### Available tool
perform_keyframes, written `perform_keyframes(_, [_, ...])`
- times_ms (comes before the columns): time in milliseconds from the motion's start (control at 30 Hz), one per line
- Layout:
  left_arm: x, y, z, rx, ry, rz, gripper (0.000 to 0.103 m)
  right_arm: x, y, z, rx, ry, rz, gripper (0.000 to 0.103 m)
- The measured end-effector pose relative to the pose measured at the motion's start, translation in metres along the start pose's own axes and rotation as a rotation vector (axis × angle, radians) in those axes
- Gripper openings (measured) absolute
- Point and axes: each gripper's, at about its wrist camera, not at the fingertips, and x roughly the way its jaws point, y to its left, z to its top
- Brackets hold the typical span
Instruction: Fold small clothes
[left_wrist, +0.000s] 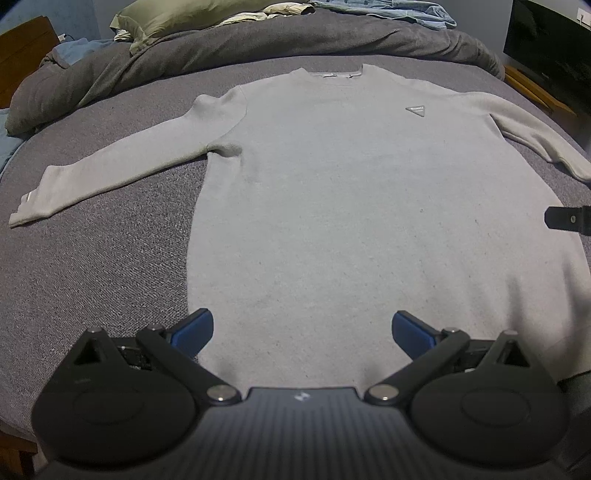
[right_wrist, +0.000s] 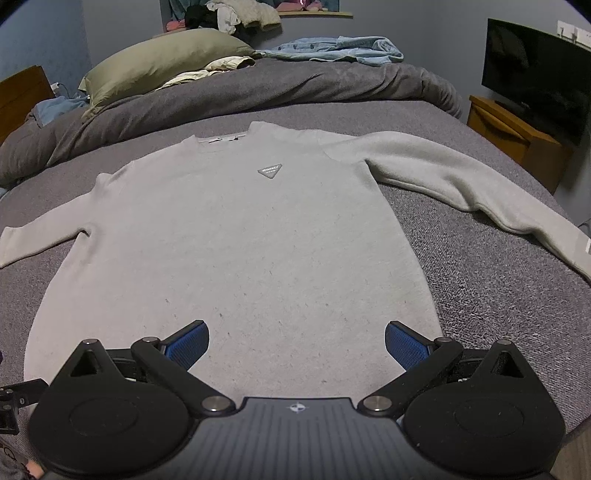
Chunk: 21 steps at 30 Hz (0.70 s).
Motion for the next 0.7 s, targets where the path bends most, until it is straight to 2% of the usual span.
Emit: perform_keyframes(700, [-0.0019, 0.0008, 0.002, -0.008, 0.005, -0.004, 0.103, 0.0041, -0.0005, -0.0012, 0.01, 0.02, -0.001, 0.103])
